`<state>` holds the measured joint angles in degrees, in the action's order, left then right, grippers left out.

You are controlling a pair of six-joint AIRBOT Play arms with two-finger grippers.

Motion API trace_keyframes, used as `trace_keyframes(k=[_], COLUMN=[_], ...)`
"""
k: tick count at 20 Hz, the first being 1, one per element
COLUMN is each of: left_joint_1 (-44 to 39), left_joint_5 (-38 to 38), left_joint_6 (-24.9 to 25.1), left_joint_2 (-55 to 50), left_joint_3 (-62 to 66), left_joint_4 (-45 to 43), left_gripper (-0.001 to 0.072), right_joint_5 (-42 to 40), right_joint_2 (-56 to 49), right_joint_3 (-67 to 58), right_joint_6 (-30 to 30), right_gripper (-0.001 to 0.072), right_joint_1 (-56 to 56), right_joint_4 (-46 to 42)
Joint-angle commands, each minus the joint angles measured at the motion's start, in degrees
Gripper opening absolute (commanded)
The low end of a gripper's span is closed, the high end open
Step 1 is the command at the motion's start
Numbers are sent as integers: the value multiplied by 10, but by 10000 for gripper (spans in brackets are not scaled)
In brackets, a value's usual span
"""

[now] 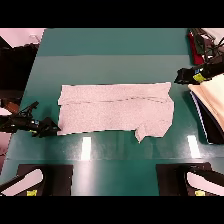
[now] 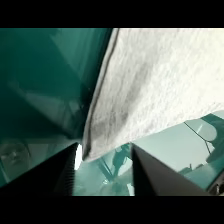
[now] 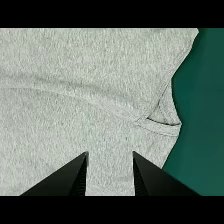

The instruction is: Fold the shirts.

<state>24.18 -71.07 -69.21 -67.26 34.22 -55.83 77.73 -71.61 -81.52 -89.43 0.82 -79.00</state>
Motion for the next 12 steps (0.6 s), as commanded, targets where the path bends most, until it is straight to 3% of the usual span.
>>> trace_keyframes(k=[1, 4, 5, 6, 9, 12], left_joint_1=[-35, -88, -94, -96, -96, -96], left_joint_5=[26, 48, 48, 45, 26, 2], left_joint_6=[0, -14, -13, -13, -13, -8], left_joint_2=[0, 0, 0, 0, 2, 6], left_joint_3=[-1, -1, 0, 0, 16, 53], left_joint_4=[6, 6, 6, 6, 5, -1], left_gripper=[266, 253, 111, 26, 25, 25], right_joint_5=[5, 17, 26, 37, 69, 65], right_joint_2=[0, 0, 0, 0, 10, 57], right_joint_3=[0, 0, 0, 0, 31, 160], right_joint_6=[0, 0, 0, 1, 10, 10], right_gripper=[336, 335, 335, 335, 334, 334], right_joint_1=[0, 0, 1, 1, 1, 14], right_joint_4=[0, -1, -1, -1, -1, 6])
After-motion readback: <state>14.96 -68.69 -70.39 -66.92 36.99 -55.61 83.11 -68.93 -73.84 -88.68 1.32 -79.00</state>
